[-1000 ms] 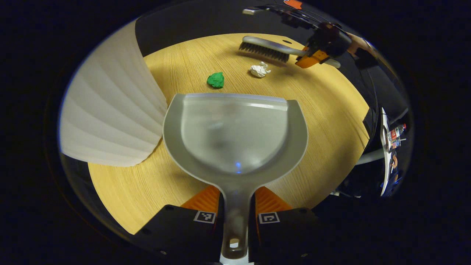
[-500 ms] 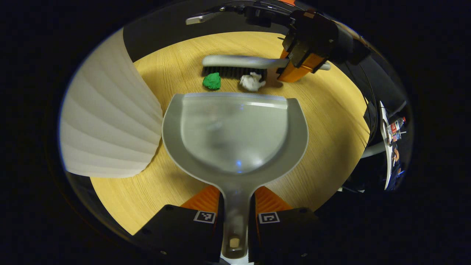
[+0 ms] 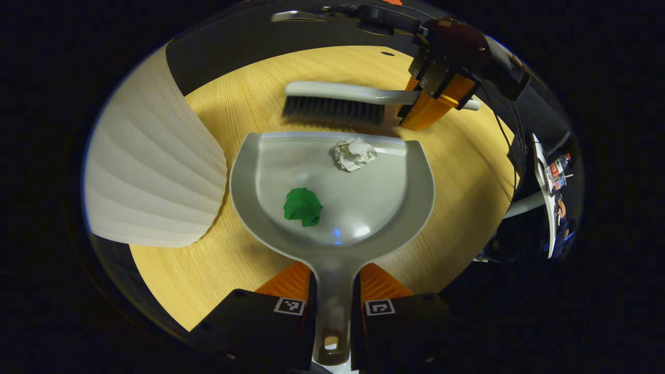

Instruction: Pick up the small broom and dustpan from the desktop, sweep the trash into the dustpan with the broom, and then empty the trash into the garbage bin.

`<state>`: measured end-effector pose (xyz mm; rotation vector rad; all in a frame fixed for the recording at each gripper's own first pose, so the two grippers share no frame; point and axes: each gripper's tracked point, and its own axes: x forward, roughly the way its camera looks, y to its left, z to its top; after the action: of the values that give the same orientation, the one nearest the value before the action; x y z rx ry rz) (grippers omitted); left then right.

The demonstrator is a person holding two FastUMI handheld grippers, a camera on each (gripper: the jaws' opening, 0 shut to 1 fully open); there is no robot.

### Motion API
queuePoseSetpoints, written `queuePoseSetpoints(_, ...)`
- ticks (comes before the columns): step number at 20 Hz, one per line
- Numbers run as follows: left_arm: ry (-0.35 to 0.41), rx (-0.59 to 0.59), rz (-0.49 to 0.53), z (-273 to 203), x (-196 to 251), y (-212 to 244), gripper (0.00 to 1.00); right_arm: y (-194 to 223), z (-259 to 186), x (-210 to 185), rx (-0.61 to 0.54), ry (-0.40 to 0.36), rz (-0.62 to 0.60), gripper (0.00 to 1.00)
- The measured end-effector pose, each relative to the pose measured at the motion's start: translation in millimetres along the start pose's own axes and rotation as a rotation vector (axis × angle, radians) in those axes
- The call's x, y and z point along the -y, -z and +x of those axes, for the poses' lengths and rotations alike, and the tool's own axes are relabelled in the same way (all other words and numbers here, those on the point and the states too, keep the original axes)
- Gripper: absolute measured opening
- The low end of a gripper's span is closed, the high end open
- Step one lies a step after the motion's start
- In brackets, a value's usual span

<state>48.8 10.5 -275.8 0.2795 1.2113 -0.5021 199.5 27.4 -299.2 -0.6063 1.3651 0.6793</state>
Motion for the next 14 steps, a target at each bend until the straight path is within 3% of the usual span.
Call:
queuePoseSetpoints(7,0.031,0.026,0.055,-33,-9,-4,0.28,74,8,62,0.027,0.090,0.213,0.13)
queuePoseSetpoints(11,0.020,0.010,0.118,-62,-18,-9,0.28,91,17,104,0.026,0.071,0.308,0.13)
queuePoseSetpoints(14,0.044,-0.011,0.138,-96,-23,-18,0.28,76,8,137,0.029,0.056,0.337,0.13)
